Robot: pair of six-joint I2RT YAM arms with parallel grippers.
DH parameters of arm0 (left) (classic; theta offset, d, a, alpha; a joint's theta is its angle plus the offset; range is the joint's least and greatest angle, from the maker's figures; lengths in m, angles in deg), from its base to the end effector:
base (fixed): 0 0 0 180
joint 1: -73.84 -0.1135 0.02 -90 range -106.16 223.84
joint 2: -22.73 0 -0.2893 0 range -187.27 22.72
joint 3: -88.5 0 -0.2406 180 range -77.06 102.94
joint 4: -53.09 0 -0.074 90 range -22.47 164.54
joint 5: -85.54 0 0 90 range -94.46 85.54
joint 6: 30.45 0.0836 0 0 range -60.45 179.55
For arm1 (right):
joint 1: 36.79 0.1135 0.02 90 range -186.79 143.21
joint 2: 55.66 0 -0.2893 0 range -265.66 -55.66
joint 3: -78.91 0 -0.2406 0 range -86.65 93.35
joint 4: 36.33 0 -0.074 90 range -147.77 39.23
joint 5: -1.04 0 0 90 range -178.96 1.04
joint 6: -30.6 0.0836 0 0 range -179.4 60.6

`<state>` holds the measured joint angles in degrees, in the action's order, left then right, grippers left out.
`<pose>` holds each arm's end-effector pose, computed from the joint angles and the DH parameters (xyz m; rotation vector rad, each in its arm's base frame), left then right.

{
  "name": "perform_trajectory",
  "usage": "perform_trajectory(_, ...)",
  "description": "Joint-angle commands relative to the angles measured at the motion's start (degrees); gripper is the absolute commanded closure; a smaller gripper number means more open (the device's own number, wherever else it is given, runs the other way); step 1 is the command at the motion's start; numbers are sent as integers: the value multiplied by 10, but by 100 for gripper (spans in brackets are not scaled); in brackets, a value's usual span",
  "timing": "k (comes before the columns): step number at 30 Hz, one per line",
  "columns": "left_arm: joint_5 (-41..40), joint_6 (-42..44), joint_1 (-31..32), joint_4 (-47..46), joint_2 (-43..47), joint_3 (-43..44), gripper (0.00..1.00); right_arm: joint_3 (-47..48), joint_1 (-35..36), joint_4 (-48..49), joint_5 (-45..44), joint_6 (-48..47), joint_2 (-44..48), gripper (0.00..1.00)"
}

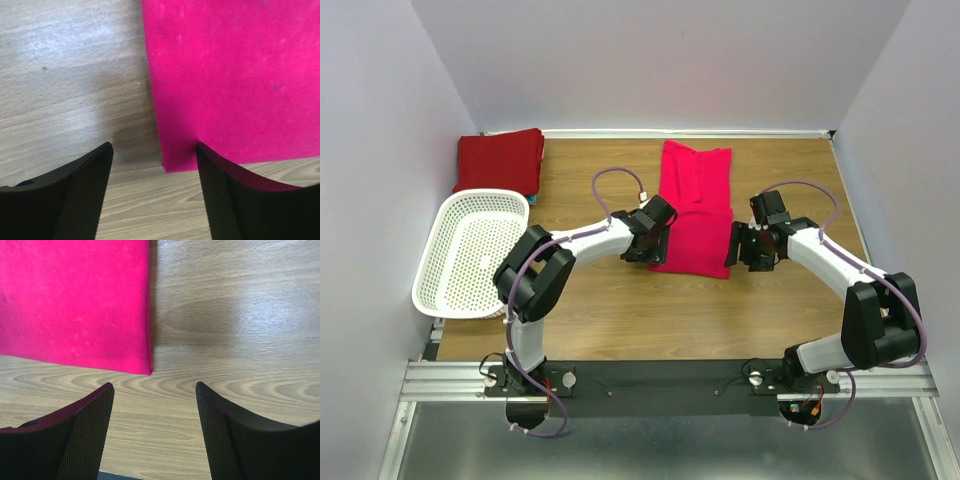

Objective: Fold and stack the t-shirts
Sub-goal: Fold the tshirt

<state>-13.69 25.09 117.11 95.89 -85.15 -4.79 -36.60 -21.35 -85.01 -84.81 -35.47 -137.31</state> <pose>0.3018 -0.2657 0.1613 0.1560 2.6762 -0.2203 0.2609 0.0783 0.1852 0.1826 2.7479 0.2925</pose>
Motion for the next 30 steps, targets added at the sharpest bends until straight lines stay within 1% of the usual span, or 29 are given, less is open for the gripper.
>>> perform_trajectory(1, -27, 11, 9, 24, -6, 18, 28, 7, 6, -13, -20, -1, -7, 26)
perform_trajectory(3, -28, 14, 11, 30, -11, 23, 29, 8, 7, -13, -20, -1, -10, 26)
perform_trajectory(14, -36, 10, 29, 71, -49, 49, 30, 17, 13, -12, -17, 1, -14, 26)
perform_trajectory(18, -34, 4, 33, 87, -69, 57, 33, 18, 17, -9, -13, 1, -11, 26)
perform_trajectory(21, -26, 2, 37, 93, -84, 57, 37, 14, 17, -4, -12, 1, -5, 26)
perform_trajectory(22, -23, -1, 37, 96, -86, 53, 40, 13, 17, -2, -11, 2, -4, 26)
perform_trajectory(24, -10, -2, 37, 97, -91, 48, 43, 8, 17, 0, -10, 3, 0, 26)
perform_trajectory(26, -3, -4, 38, 99, -95, 41, 51, 6, 17, 5, -10, 6, 3, 26)
perform_trajectory(29, 4, -6, 38, 101, -96, 36, 58, 3, 18, 8, -8, 8, 6, 26)
perform_trajectory(30, 3, -8, 38, 105, -97, 36, 58, 2, 18, 9, -7, 6, 6, 26)
